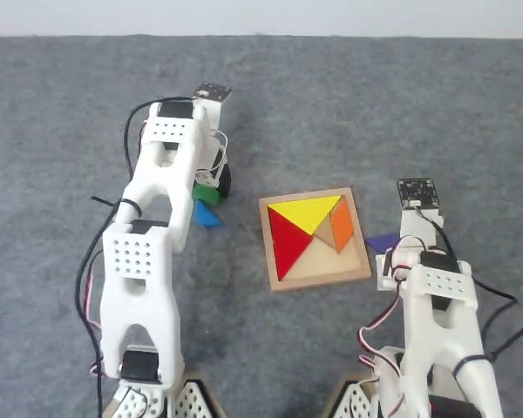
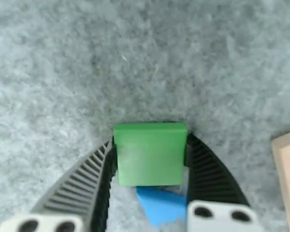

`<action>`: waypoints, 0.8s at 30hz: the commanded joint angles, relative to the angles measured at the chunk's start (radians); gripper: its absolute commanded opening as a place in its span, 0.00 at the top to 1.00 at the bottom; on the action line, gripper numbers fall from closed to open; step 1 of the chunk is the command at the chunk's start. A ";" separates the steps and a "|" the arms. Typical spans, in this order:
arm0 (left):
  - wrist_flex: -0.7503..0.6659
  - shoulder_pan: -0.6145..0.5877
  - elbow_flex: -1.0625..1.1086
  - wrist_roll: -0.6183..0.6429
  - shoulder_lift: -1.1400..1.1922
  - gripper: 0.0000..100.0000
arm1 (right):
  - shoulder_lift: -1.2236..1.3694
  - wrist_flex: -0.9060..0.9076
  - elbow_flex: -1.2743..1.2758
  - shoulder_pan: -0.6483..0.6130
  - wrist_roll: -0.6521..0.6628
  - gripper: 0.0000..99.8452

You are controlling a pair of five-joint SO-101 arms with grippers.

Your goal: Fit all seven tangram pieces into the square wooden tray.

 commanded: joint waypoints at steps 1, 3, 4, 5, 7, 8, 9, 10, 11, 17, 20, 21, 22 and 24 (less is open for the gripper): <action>0.040 0.028 0.077 -0.014 -0.161 0.86 | -0.002 0.004 -0.037 -0.008 0.020 0.73; 0.038 0.051 0.153 -0.014 -0.275 0.86 | -0.005 0.004 -0.037 -0.008 0.020 0.73; 0.035 0.068 0.202 -0.015 -0.338 0.86 | -0.005 0.004 -0.037 -0.008 0.020 0.73; 0.031 0.089 0.254 -0.015 -0.405 0.86 | -0.005 0.004 -0.037 -0.008 0.020 0.73; 0.003 0.138 0.372 -0.012 -0.543 0.86 | -0.007 0.004 -0.037 -0.008 0.020 0.73; -0.017 0.166 0.433 -0.011 -0.614 0.86 | -0.007 0.004 -0.037 -0.007 0.020 0.73; -0.035 0.192 0.490 -0.008 -0.675 0.86 | -0.007 0.004 -0.037 -0.007 0.020 0.73; -0.052 0.221 0.549 0.005 -0.735 0.86 | -0.007 0.004 -0.037 -0.007 0.020 0.73; -0.074 0.249 0.601 0.017 -0.781 0.86 | -0.007 0.004 -0.037 -0.001 0.020 0.73; -0.190 0.413 0.774 0.028 -0.848 0.86 | -0.008 0.004 -0.038 0.097 0.017 0.73; -0.227 0.499 0.799 0.068 -0.848 0.86 | -0.008 0.004 -0.044 0.125 0.014 0.73; -0.232 0.526 0.799 0.084 -0.847 0.86 | -0.008 0.001 -0.044 0.133 0.014 0.73; -0.244 0.551 0.799 0.095 -0.847 0.86 | -0.008 -0.001 -0.046 0.142 0.014 0.73; -0.267 0.583 0.797 0.103 -0.836 0.86 | -0.008 0.004 -0.063 0.170 0.015 0.73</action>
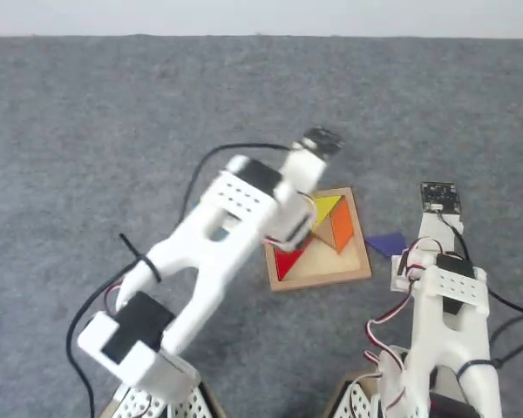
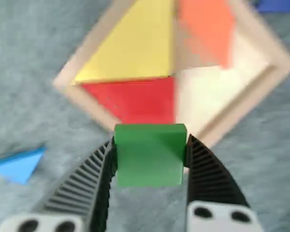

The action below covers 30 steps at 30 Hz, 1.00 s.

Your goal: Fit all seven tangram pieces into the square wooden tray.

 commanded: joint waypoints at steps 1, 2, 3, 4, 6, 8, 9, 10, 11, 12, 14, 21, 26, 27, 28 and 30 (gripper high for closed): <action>-0.061 0.084 -0.008 0.040 -0.037 0.86 | -0.007 0.005 -0.071 0.064 0.014 0.73; -0.066 0.089 -0.015 0.041 -0.014 0.86 | -0.002 0.005 -0.077 0.081 0.014 0.73; -0.078 0.094 -0.019 0.041 0.015 0.86 | -0.001 0.004 -0.080 0.090 0.014 0.73; -0.089 0.095 -0.028 0.046 0.048 0.86 | -0.001 0.004 -0.080 0.094 0.014 0.73; -0.112 0.100 -0.050 0.083 0.118 0.86 | -0.004 0.004 -0.080 0.094 0.012 0.73; -0.138 0.101 -0.076 0.127 0.183 0.86 | -0.004 0.004 -0.080 0.097 0.012 0.73; -0.150 0.103 -0.087 0.144 0.210 0.86 | -0.004 0.004 -0.080 0.097 0.012 0.73; -0.161 0.109 -0.096 0.160 0.235 0.86 | -0.004 0.002 -0.080 0.099 0.012 0.73; -0.170 0.118 -0.104 0.172 0.253 0.86 | -0.004 0.002 -0.080 0.099 0.012 0.73; -0.181 0.130 -0.108 0.186 0.265 0.86 | -0.002 0.001 -0.080 0.099 0.012 0.73; -0.196 0.161 -0.113 0.203 0.275 0.86 | -0.001 -0.001 -0.080 0.096 0.012 0.73; -0.203 0.178 -0.134 0.209 0.284 0.86 | -0.001 -0.004 -0.078 0.094 0.012 0.73; -0.192 0.178 -0.136 0.206 0.284 0.84 | -0.001 -0.004 -0.078 0.094 0.012 0.73; -0.180 0.178 -0.139 0.206 0.284 0.81 | -0.001 -0.004 -0.078 0.094 0.012 0.73; -0.172 0.180 -0.140 0.204 0.284 0.79 | -0.001 -0.004 -0.078 0.094 0.012 0.73; -0.166 0.180 -0.139 0.201 0.284 0.74 | 0.001 -0.004 -0.078 0.093 0.012 0.73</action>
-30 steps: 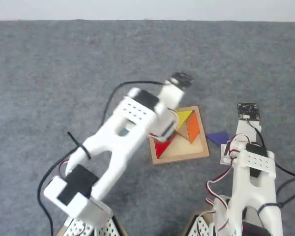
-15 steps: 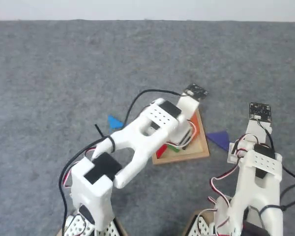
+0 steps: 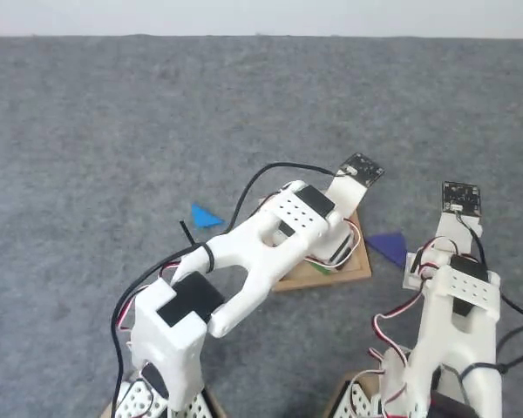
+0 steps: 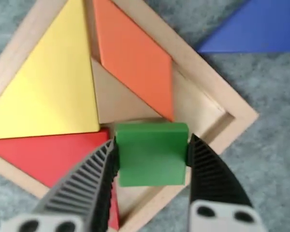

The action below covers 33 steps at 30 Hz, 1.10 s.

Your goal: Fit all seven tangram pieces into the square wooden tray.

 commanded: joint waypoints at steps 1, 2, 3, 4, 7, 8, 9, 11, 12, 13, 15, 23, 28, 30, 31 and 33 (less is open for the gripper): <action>0.017 0.005 -0.048 0.003 -0.012 0.73 | 0.001 -0.004 -0.054 0.012 0.012 0.73; 0.017 0.003 -0.047 0.003 -0.012 0.73 | 0.001 -0.004 -0.054 0.012 0.012 0.73; 0.017 0.003 -0.047 0.003 -0.012 0.73 | 0.001 -0.004 -0.054 0.012 0.012 0.73; 0.017 0.003 -0.047 0.003 -0.012 0.73 | 0.001 -0.004 -0.054 0.012 0.012 0.73; 0.017 -0.003 -0.047 0.003 -0.011 0.73 | 0.001 -0.002 -0.054 0.012 0.012 0.73; 0.017 -0.012 -0.047 0.003 -0.011 0.73 | 0.001 -0.002 -0.052 0.012 0.012 0.73; 0.017 -0.020 -0.047 0.002 -0.011 0.73 | 0.001 -0.002 -0.052 0.012 0.012 0.73; 0.015 -0.043 -0.047 -0.015 -0.011 0.73 | 0.001 -0.001 -0.052 0.012 0.012 0.73; 0.015 -0.054 -0.047 -0.021 -0.011 0.73 | 0.001 -0.001 -0.052 0.012 0.012 0.73; 0.015 -0.066 -0.047 -0.026 -0.011 0.73 | 0.001 -0.001 -0.052 0.012 0.012 0.73; 0.014 -0.087 -0.050 -0.034 -0.011 0.73 | 0.001 0.001 -0.052 0.012 0.012 0.73; -0.021 -0.109 -0.074 -0.077 -0.011 0.76 | 0.001 0.004 -0.049 -0.024 0.014 0.73; -0.018 -0.110 -0.077 -0.094 -0.026 0.77 | 0.001 0.004 -0.049 -0.024 0.014 0.73; -0.018 -0.115 -0.070 -0.095 -0.049 0.77 | 0.001 0.004 -0.048 -0.024 0.014 0.73; -0.009 -0.118 -0.064 -0.094 -0.068 0.77 | 0.001 0.004 -0.048 -0.024 0.014 0.73; 0.000 -0.124 -0.047 -0.089 -0.121 0.77 | 0.001 0.004 -0.048 -0.024 0.014 0.73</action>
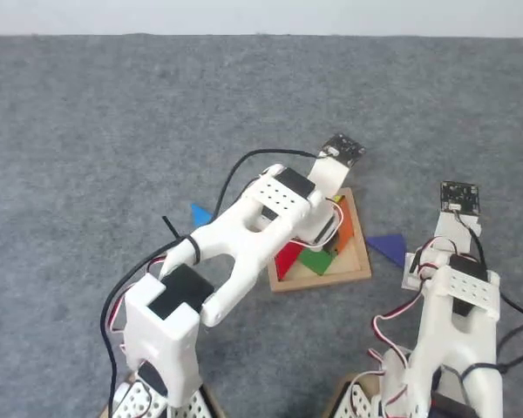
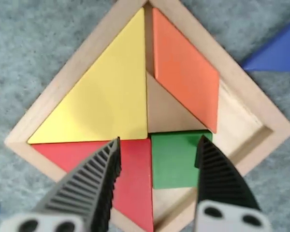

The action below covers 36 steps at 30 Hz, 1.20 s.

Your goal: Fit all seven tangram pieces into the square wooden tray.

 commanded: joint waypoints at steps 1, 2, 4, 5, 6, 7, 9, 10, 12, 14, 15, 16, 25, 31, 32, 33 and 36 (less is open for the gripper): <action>0.006 -0.029 -0.001 -0.009 -0.157 0.77 | 0.001 0.004 -0.048 -0.013 0.015 0.73; 0.003 -0.043 0.021 -0.009 -0.198 0.77 | 0.001 0.004 -0.048 -0.015 0.015 0.73; 0.000 -0.078 0.076 -0.012 -0.293 0.77 | 0.001 0.004 -0.048 -0.015 0.015 0.73; 0.000 -0.101 0.107 -0.014 -0.339 0.77 | 0.001 0.004 -0.048 -0.015 0.015 0.73; 0.000 -0.130 0.139 -0.014 -0.381 0.77 | 0.001 0.004 -0.048 -0.015 0.015 0.73; 0.000 -0.167 0.168 -0.009 -0.416 0.77 | 0.001 0.004 -0.048 -0.015 0.015 0.73; -0.002 -0.256 0.225 -0.008 -0.474 0.77 | 0.001 0.004 -0.048 -0.016 0.017 0.73; -0.009 -0.301 0.249 -0.008 -0.486 0.77 | 0.001 0.004 -0.048 -0.016 0.017 0.73; -0.032 -0.382 0.294 -0.005 -0.496 0.77 | 0.001 0.004 -0.048 -0.016 0.018 0.73; -0.066 -0.436 0.344 0.023 -0.496 0.77 | 0.001 0.004 -0.048 -0.018 0.018 0.73; -0.081 -0.450 0.364 0.037 -0.497 0.77 | 0.001 0.004 -0.048 -0.019 0.020 0.73; -0.097 -0.456 0.383 0.048 -0.497 0.77 | 0.001 0.004 -0.048 -0.025 0.020 0.73; -0.267 -0.548 0.504 0.109 -0.503 0.77 | 0.002 0.122 -0.187 -0.022 0.112 0.72; -0.356 -0.598 0.553 0.112 -0.502 0.77 | 0.108 0.375 -0.560 -0.114 0.133 0.72; -0.354 -0.598 0.555 0.112 -0.505 0.77 | 0.159 0.404 -0.608 -0.154 0.135 0.72; -0.354 -0.598 0.555 0.112 -0.505 0.77 | 0.216 0.424 -0.649 -0.191 0.138 0.72; -0.354 -0.598 0.556 0.112 -0.503 0.77 | 0.390 0.450 -0.740 -0.294 0.187 0.72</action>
